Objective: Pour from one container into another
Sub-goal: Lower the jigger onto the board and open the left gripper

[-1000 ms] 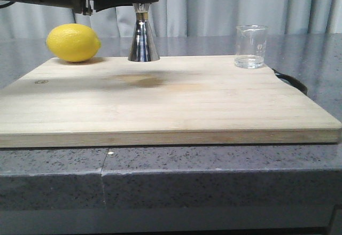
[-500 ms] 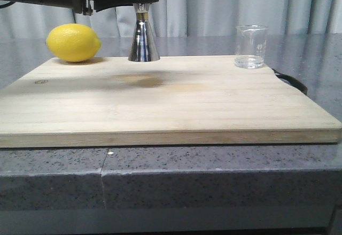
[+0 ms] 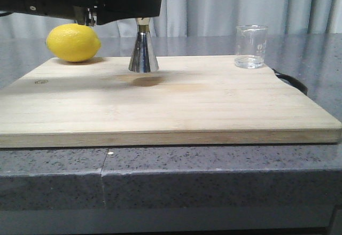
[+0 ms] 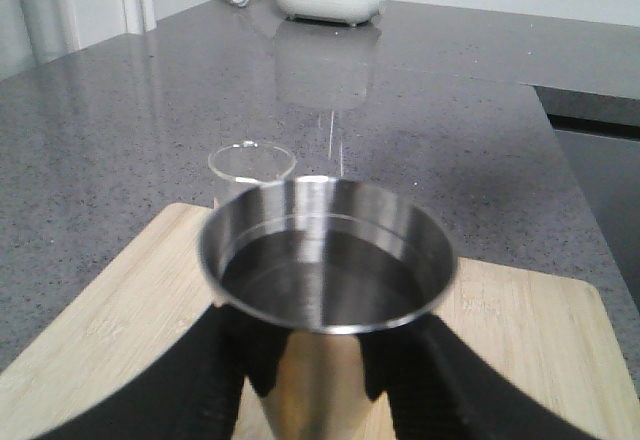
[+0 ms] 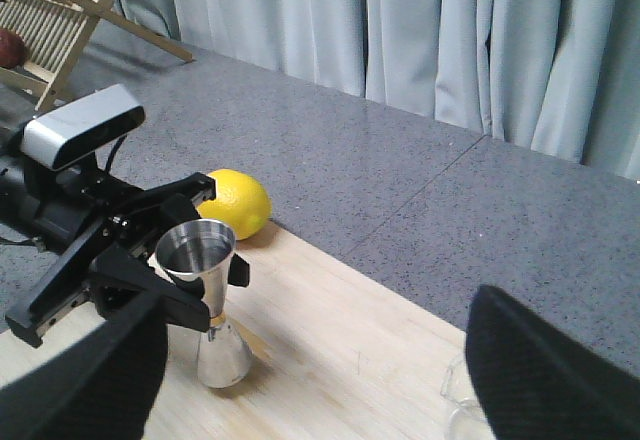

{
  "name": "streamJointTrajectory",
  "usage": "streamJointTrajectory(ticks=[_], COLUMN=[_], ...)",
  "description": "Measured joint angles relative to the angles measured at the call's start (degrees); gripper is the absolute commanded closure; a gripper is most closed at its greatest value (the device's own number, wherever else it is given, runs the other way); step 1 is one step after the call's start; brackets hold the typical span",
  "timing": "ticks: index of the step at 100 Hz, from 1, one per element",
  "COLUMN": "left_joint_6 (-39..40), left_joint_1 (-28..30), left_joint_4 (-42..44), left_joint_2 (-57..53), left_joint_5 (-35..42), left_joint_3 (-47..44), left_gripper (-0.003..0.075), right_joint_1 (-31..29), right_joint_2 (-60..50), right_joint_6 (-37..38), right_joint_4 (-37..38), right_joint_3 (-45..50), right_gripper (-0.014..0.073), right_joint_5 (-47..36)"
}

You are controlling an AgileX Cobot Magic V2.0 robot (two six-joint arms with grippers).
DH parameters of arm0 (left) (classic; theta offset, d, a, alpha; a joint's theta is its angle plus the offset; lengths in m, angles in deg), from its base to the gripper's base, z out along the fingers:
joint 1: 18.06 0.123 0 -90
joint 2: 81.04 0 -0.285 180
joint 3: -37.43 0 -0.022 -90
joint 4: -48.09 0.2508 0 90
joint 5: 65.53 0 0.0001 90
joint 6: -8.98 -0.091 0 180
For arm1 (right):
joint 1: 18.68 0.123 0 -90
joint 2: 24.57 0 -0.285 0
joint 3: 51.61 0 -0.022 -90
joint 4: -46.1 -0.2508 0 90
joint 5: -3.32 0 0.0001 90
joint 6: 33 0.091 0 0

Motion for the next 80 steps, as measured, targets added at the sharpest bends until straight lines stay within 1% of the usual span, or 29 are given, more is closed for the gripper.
streamJointTrajectory(ticks=[22, 57, 64, 69, 74, 80], left_joint_6=[-1.4, -2.4, -2.4, -2.4, -2.4, -2.4], left_joint_1=[0.0, 0.1, 0.1, 0.1, 0.1, 0.1], left_joint_4=[-0.1, -0.1, -0.2, -0.2, -0.2, -0.2], left_joint_2=[3.4, 3.4, 3.4, 3.4, 3.4, 3.4], left_joint_5=[0.0, 0.0, 0.0, 0.0, 0.0, 0.0], left_joint_3=[0.0, 0.1, 0.1, 0.1, 0.1, 0.1], left_gripper=[0.0456, 0.0450, 0.0405, 0.0343, 0.0262, 0.0200], right_joint_1=[0.0, 0.0, 0.0, 0.0, 0.0, 0.0], right_joint_2=[0.0, -0.1, -0.1, -0.1, -0.1, -0.1], right_joint_6=[0.0, 0.0, 0.0, 0.0, 0.0, 0.0], right_joint_4=[0.1, 0.1, 0.1, 0.1, 0.1, 0.1], right_joint_3=[0.0, 0.0, 0.0, 0.0, 0.0, 0.0], right_gripper=[0.0042, 0.0042, 0.0042, 0.0042, 0.0042, 0.0042], right_joint_5=[-0.1, -0.3, -0.3, -0.3, -0.3, -0.3])
